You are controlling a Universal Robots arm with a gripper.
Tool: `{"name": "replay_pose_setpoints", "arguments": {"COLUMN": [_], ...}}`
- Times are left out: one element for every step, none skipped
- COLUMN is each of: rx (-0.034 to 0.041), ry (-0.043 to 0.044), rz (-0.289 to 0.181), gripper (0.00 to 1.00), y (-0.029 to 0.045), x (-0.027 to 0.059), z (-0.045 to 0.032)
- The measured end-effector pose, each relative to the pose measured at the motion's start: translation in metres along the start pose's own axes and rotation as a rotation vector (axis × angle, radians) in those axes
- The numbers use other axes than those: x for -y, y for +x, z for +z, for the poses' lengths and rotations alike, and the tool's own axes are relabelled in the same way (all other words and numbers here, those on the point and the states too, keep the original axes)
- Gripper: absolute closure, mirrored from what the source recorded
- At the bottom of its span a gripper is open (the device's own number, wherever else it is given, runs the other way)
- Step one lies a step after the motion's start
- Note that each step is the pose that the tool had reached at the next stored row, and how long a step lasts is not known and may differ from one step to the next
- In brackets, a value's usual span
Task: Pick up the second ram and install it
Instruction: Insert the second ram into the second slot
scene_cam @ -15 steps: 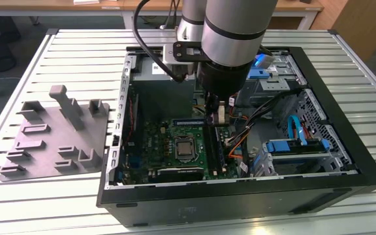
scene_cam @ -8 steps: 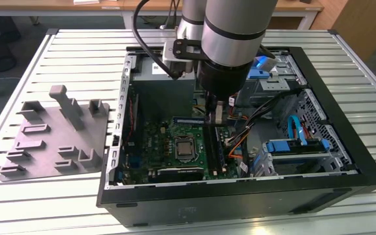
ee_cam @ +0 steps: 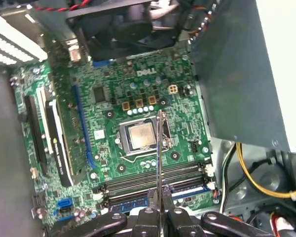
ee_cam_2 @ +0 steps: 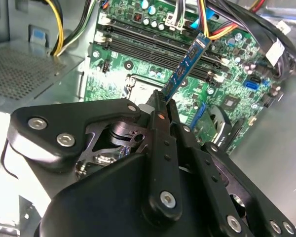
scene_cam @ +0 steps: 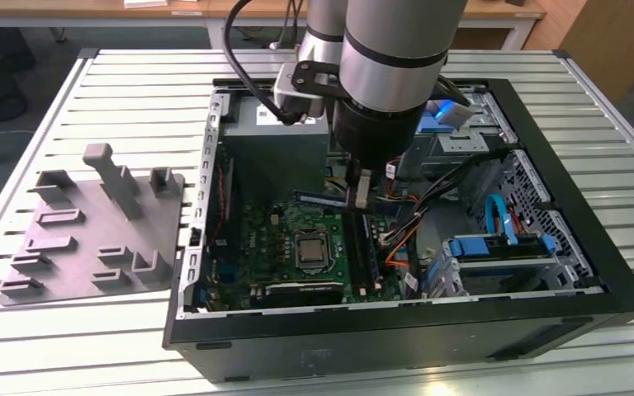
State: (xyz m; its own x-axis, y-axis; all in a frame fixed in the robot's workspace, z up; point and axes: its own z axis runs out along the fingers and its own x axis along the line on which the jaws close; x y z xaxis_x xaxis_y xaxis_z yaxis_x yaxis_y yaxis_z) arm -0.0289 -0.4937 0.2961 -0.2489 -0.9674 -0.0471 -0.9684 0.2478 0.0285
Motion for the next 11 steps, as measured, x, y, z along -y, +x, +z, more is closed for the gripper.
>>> {"name": "replay_pose_setpoints", "arguments": {"rx": [0.0004,0.0008,0.0012,0.0016,0.0020,0.0025,0.0028,0.0032,0.0036,0.0039,0.0043], "ry": [0.0007,0.0014,0.0020,0.0027,0.0034,0.0042,0.0047,0.0054,0.0060,0.0065,0.0071], "rz": [0.014,0.029,0.043,0.057,0.072,0.087,0.100,0.114,0.126,0.138,0.150], "gripper": [0.86,0.86,0.86,0.86,0.86,0.86,0.86,0.86,0.86,0.86,0.86], "y": [0.0000,0.0000,0.0000,0.0000,0.0000,0.0000,0.0000,0.0000,0.0000,0.0000,0.0000], "x": [0.0000,0.0000,0.0000,0.0000,0.0000,0.0000,0.0000,0.0000,0.0000,0.0000,0.0000], "z": [0.0000,0.0000,0.0000,0.0000,0.0000,0.0000,0.0000,0.0000,0.0000,0.0000,0.0000]}}
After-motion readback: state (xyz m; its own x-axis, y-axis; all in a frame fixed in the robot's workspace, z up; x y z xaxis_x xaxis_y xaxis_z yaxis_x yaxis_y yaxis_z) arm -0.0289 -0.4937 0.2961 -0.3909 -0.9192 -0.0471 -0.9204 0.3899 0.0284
